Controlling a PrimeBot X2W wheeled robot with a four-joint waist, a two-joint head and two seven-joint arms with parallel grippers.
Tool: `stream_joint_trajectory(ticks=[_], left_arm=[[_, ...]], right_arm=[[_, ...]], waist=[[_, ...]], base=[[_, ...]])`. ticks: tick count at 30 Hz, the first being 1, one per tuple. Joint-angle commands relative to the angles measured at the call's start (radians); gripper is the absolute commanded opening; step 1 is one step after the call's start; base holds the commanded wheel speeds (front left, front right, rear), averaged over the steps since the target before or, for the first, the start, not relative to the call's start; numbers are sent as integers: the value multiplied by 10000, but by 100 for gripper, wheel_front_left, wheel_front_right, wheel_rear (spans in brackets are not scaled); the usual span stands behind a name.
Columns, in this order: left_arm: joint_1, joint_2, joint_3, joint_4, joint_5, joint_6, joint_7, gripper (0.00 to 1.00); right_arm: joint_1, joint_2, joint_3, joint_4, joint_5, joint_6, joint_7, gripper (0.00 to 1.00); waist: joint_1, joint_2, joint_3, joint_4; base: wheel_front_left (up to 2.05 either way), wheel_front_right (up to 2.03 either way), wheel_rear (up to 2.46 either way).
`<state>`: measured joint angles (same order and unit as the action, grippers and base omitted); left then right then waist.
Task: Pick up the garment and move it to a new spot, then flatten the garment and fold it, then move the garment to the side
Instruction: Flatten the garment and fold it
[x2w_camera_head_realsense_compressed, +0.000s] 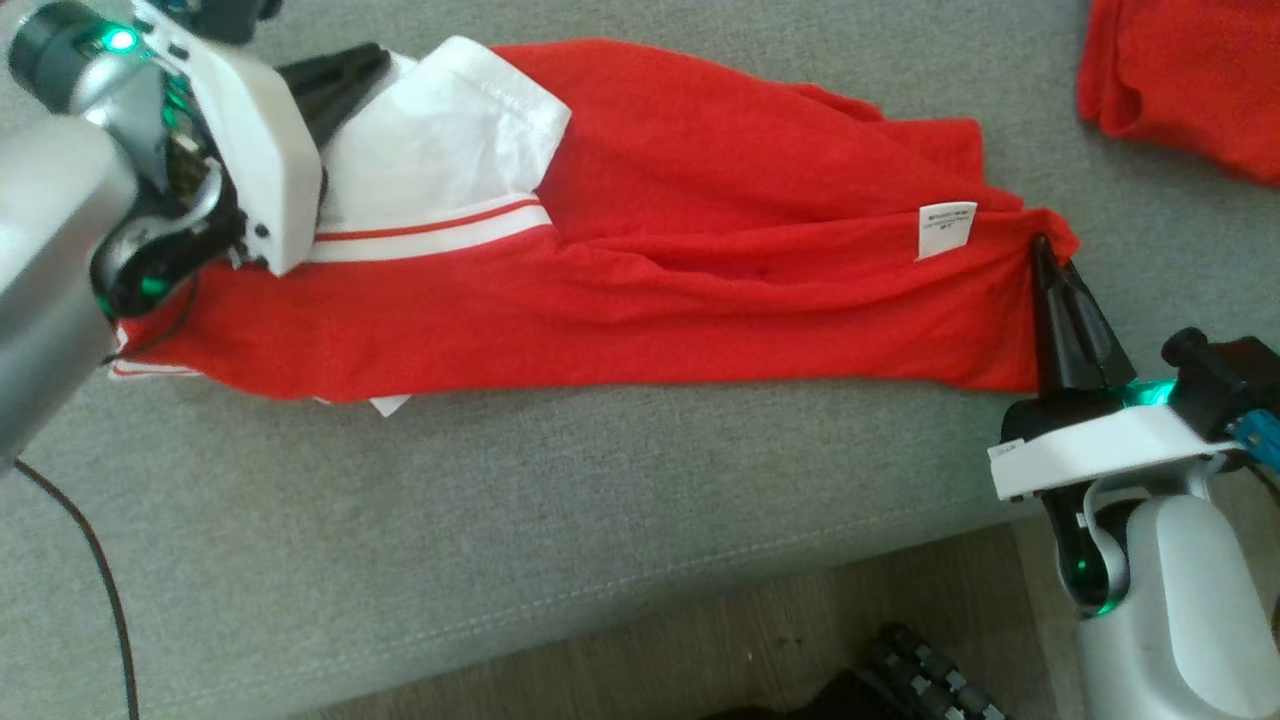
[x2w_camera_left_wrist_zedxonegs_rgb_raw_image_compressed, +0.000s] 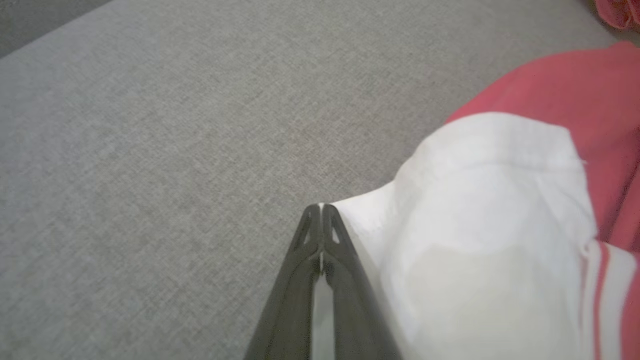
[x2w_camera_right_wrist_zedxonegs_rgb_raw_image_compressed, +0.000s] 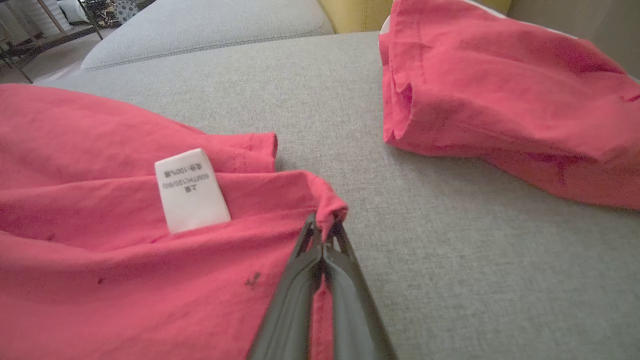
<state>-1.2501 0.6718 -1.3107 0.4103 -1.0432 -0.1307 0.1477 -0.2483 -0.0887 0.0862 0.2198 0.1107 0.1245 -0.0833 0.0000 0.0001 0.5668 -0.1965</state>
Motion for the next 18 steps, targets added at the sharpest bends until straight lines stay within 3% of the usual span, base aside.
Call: stream_joint_trajectory(ticks=[1,7,12,18], left_arm=[[-148,418,332,-277,-40,0,-66,0],[-119,449,311,-762,-187,0,-1347,0],[-199,558,307,-942,-216,0,-2494,0],[-528,1091,310,-1497,-255,0,-3524,0]], right_arm=[[23,-46,119,-252,-2,62,-148,0],[-181,-233,94,-383,139,62,-137,0],[-387,-771,-76,-1121,391,62,185,0],[-666,-1606,-239,-2257,907,62,1216,0]], waist=[[0,-1,-73,19],[0,-1,-638,240],[0,-1,-1520,545],[0,-1,-2605,897]], base=[[0,0,0],[0,0,0],[0,0,0],[0,0,0]])
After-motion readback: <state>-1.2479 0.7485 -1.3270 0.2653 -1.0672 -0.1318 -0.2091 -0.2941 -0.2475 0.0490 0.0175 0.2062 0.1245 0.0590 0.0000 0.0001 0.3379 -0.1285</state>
